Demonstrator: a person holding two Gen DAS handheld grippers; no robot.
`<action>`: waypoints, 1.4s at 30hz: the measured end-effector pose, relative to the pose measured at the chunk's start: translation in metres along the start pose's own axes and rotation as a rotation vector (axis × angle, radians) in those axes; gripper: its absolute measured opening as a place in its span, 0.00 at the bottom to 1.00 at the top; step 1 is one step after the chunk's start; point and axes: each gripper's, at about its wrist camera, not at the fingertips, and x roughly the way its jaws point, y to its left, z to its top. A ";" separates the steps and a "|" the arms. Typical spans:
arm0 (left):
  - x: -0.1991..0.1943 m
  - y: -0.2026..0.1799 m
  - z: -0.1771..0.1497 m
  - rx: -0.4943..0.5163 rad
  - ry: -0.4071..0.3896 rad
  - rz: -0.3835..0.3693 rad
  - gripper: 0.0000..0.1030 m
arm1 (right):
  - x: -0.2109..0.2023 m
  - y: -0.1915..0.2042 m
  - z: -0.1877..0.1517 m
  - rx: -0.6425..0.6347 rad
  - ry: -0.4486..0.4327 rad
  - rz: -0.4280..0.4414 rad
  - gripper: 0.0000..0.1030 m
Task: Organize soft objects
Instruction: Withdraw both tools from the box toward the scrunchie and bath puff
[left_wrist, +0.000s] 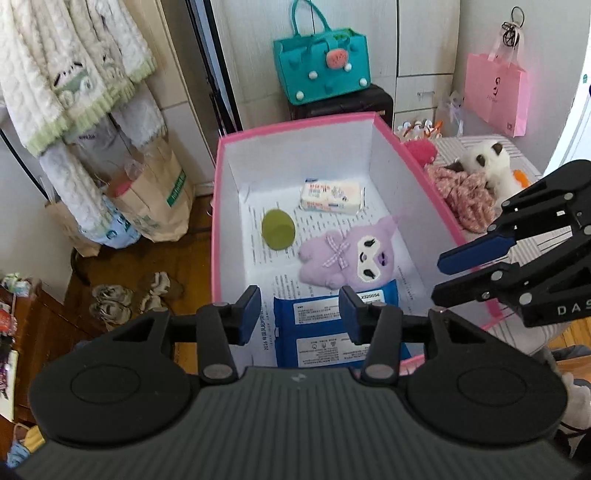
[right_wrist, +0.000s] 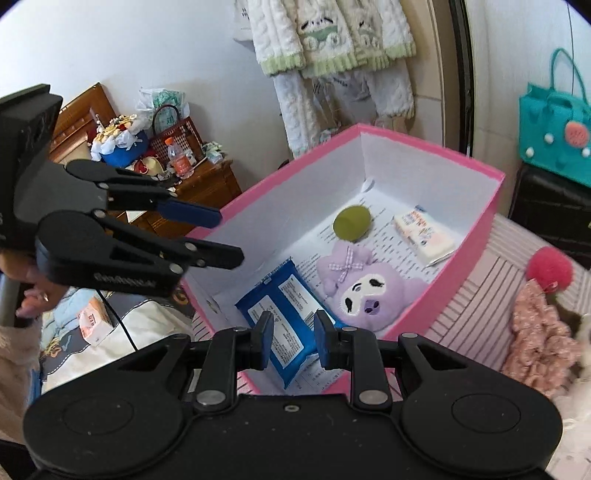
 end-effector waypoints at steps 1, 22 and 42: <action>-0.007 -0.003 0.000 0.013 -0.008 0.009 0.46 | -0.006 0.002 0.000 -0.006 -0.009 -0.005 0.28; -0.096 -0.073 -0.022 0.152 -0.078 -0.064 0.61 | -0.126 0.054 -0.051 -0.157 -0.163 -0.114 0.32; -0.071 -0.133 -0.010 0.075 -0.192 -0.264 0.67 | -0.174 0.016 -0.121 -0.135 -0.231 -0.280 0.54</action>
